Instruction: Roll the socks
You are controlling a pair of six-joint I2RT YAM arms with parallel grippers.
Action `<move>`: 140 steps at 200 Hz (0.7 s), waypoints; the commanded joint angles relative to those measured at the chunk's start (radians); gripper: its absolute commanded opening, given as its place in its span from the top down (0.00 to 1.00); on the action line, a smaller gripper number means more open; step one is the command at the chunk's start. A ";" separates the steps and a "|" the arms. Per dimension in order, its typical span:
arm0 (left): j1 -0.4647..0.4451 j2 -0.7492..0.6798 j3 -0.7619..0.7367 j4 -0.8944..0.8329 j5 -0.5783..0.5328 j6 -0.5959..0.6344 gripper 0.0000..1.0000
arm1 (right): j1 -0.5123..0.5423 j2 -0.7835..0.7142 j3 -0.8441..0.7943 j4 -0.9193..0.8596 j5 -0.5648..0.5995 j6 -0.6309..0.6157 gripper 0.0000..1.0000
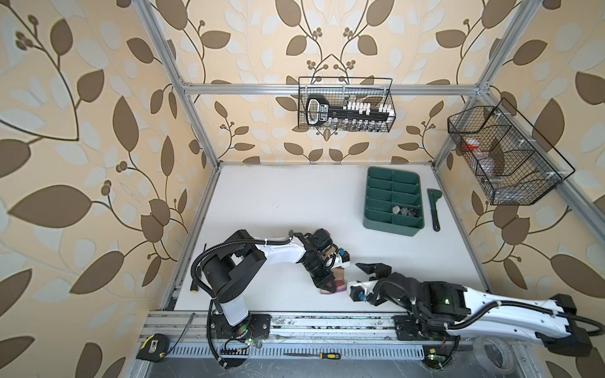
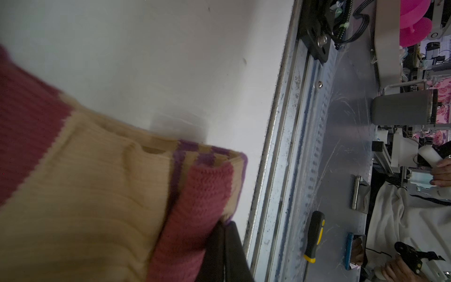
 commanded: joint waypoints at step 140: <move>0.010 0.010 0.005 -0.011 0.073 0.023 1.00 | 0.059 0.511 -0.095 0.431 0.017 0.118 0.54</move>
